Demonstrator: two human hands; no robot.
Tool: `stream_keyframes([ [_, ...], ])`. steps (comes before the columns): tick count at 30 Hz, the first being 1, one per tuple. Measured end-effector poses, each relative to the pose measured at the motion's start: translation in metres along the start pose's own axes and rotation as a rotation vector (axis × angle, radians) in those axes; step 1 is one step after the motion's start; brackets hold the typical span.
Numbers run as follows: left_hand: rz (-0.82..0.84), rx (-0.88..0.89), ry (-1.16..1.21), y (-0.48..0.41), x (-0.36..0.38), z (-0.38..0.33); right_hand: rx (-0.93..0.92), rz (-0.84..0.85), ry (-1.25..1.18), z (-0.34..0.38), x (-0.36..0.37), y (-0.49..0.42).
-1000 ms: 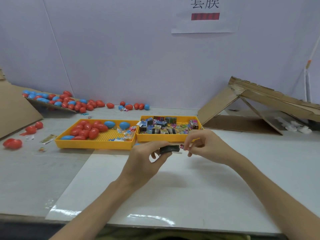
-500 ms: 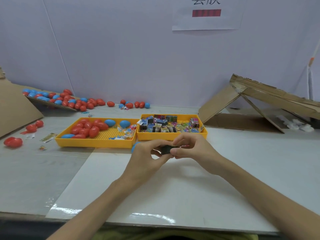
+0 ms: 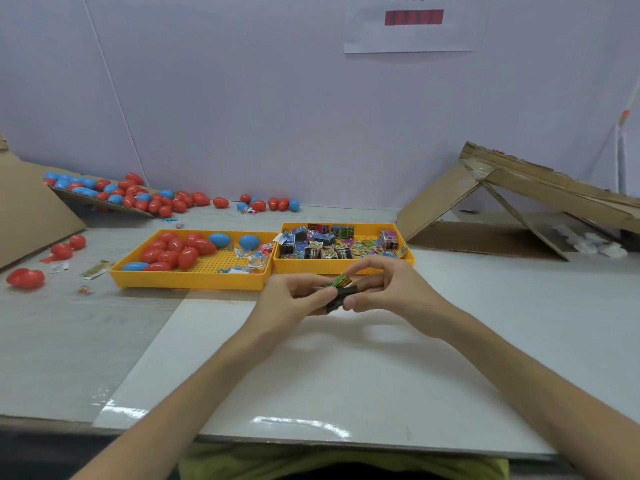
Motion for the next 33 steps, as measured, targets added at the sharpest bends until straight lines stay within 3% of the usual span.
stream_keyframes([
  [7, -0.011, -0.056, 0.044, 0.000, -0.001, 0.006, 0.027, 0.018, 0.007, -0.004, 0.000, 0.001],
  [17, 0.105, -0.139, 0.106, 0.002, 0.009, 0.015, 0.038, 0.004, 0.012, -0.005, 0.000, 0.002],
  [33, 0.094, -0.295, 0.282, 0.003, 0.003, 0.029, 0.053, 0.042, 0.025, -0.011, -0.001, -0.001],
])
Point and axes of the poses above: each hand's wrist, its own y-axis away from the middle knuckle, its own x-axis out of the palm, z = x × y, the point moved 10 cm from there along -y, towards the middle knuckle, and after that the axes turned 3 degrees about -x, right-handed, at the moved point
